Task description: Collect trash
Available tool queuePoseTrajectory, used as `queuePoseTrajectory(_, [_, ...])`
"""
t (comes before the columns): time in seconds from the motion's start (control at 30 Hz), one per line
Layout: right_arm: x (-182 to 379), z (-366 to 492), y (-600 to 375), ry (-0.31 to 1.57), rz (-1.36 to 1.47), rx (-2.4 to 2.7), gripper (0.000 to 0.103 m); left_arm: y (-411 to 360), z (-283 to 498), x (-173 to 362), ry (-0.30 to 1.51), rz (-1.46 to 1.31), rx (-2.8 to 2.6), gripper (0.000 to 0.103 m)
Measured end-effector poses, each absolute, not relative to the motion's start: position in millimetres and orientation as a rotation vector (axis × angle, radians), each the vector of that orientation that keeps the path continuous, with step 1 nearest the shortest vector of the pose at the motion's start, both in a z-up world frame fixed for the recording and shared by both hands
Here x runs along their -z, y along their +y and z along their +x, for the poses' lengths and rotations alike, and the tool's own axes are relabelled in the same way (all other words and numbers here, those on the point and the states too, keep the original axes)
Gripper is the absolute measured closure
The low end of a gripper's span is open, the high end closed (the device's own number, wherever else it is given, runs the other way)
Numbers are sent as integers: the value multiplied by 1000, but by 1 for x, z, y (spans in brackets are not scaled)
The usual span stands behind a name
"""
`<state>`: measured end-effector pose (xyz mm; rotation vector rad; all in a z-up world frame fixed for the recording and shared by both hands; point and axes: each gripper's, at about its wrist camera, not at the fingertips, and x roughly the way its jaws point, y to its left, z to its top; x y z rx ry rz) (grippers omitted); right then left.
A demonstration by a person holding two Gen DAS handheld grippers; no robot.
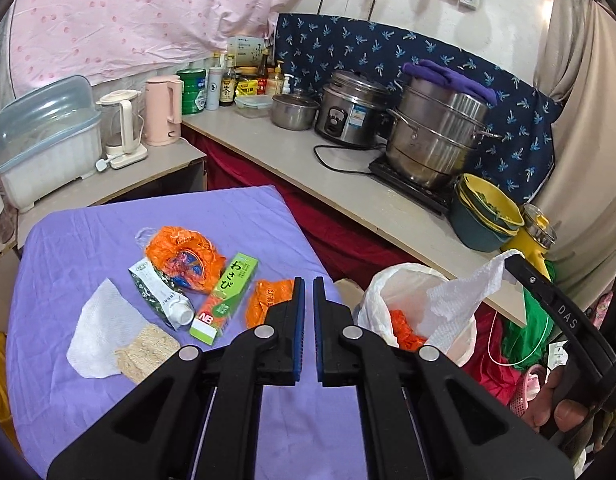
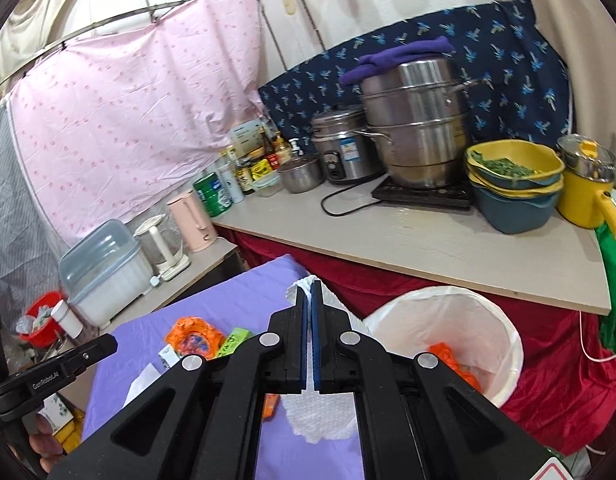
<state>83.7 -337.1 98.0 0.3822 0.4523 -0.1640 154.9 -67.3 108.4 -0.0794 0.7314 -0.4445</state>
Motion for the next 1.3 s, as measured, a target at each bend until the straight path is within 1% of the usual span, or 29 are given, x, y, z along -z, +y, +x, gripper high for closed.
queuePoseTrajectory(0.13, [-85, 78, -345, 470, 397, 173, 101, -55, 157, -87, 751, -69, 391, 96])
queuePoseTrajectory(0.17, [-82, 77, -344, 475, 395, 173, 101, -50, 158, -81, 757, -63, 373, 87])
queuePoseTrajectory(0.2, [-80, 77, -342, 481, 392, 174, 101, -41, 159, -72, 769, -59, 347, 72])
queuePoseTrajectory(0.27, [-74, 78, -337, 493, 390, 166, 101, -18, 163, -56, 790, -77, 293, 53])
queuePoseTrajectory(0.37, [-65, 82, -323, 514, 383, 148, 101, 20, 170, -30, 834, -96, 213, 44])
queuePoseTrajectory(0.43, [-59, 88, -312, 530, 384, 129, 101, 47, 176, -14, 864, -109, 151, 42])
queuePoseTrajectory(0.57, [-51, 100, -288, 555, 365, 100, 101, 96, 184, 15, 923, -148, 49, 34])
queuePoseTrajectory(0.63, [-49, 106, -279, 564, 361, 87, 101, 119, 189, 26, 946, -181, 3, 33])
queuePoseTrajectory(0.7, [-47, 113, -268, 574, 357, 74, 101, 136, 194, 37, 973, -208, -27, 28])
queuePoseTrajectory(0.87, [-42, 127, -247, 594, 339, 55, 101, 161, 207, 59, 1018, -259, -68, 26])
queuePoseTrajectory(1.13, [-39, 143, -231, 619, 319, 49, 101, 178, 233, 92, 1073, -312, -98, 27])
queuePoseTrajectory(1.17, [-39, 145, -228, 621, 315, 48, 101, 178, 235, 94, 1077, -309, -98, 31])
queuePoseTrajectory(1.2, [-38, 147, -226, 623, 313, 46, 101, 178, 237, 96, 1080, -307, -93, 37])
queuePoseTrajectory(1.23, [-38, 149, -225, 626, 311, 44, 101, 176, 239, 97, 1087, -300, -86, 39])
queuePoseTrajectory(1.27, [-37, 151, -223, 630, 308, 40, 101, 176, 241, 99, 1091, -294, -85, 46])
queuePoseTrajectory(1.3, [-36, 152, -221, 632, 307, 38, 101, 175, 242, 100, 1093, -289, -81, 55])
